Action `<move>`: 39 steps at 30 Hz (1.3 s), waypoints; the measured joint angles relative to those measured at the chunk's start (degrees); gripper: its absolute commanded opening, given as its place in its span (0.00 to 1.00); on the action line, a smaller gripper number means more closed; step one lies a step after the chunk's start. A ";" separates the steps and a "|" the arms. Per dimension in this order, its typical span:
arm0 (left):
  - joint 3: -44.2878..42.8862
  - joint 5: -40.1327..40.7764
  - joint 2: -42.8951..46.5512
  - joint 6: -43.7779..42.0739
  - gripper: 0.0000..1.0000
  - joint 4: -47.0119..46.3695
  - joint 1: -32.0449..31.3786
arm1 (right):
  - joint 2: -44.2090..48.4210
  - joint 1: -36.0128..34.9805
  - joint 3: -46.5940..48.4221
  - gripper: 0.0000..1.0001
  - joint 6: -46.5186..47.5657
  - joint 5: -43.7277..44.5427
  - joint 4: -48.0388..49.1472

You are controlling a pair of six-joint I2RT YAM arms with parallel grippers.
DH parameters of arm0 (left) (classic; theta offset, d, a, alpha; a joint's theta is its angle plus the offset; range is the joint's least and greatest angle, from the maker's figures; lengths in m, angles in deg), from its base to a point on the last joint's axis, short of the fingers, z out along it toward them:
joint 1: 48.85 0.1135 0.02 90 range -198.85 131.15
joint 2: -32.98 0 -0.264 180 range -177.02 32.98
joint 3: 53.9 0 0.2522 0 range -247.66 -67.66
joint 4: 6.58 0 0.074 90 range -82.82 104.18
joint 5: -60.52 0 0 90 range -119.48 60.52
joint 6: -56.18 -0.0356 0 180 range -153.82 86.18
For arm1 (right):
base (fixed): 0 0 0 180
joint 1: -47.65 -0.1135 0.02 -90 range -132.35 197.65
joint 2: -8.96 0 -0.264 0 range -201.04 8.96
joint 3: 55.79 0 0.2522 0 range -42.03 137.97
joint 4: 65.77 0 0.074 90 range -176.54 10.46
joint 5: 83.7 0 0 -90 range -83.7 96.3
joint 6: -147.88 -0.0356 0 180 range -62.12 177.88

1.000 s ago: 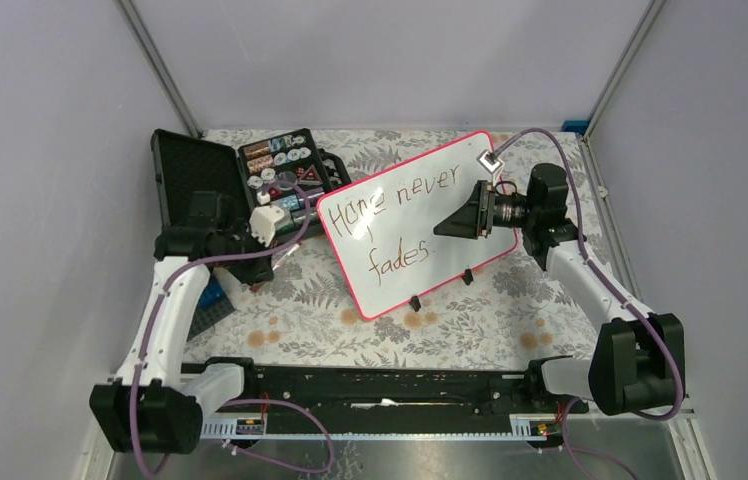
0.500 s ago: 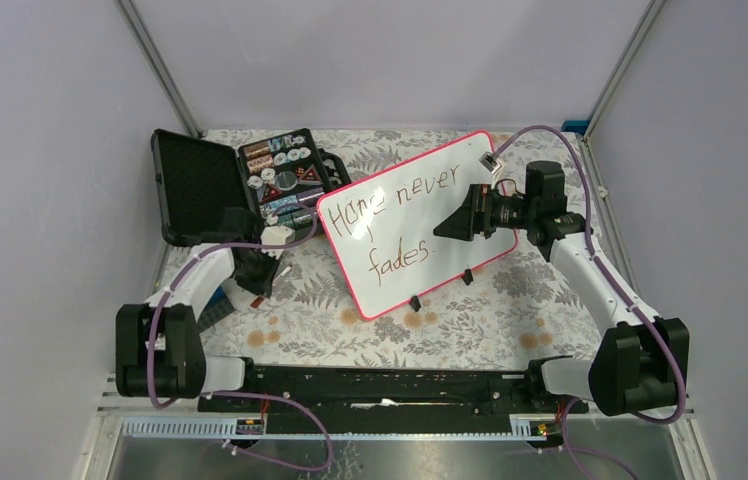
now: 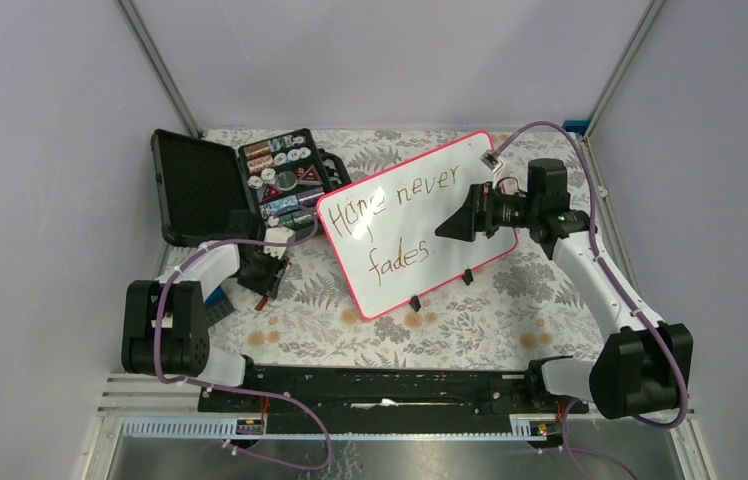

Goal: Write a sentence on the whiteboard
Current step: Put down the whiteboard marker at the center of the board, then reset both arms

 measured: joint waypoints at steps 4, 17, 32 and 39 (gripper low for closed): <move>-0.15 0.04 -0.02 0.09 0.70 0.04 0.07 | 0.39 0.02 1.46 1.00 1.53 0.20 -1.64; -19.23 -5.03 1.64 1.42 0.99 13.09 0.04 | 0.37 0.76 12.57 1.00 9.27 5.09 -13.16; -52.68 -14.25 -7.43 11.58 0.99 16.35 5.70 | -5.60 20.59 28.83 1.00 20.39 8.61 -22.88; -52.98 -15.26 -7.85 15.30 0.99 14.45 10.97 | -11.45 28.02 30.32 1.00 24.41 9.07 -25.27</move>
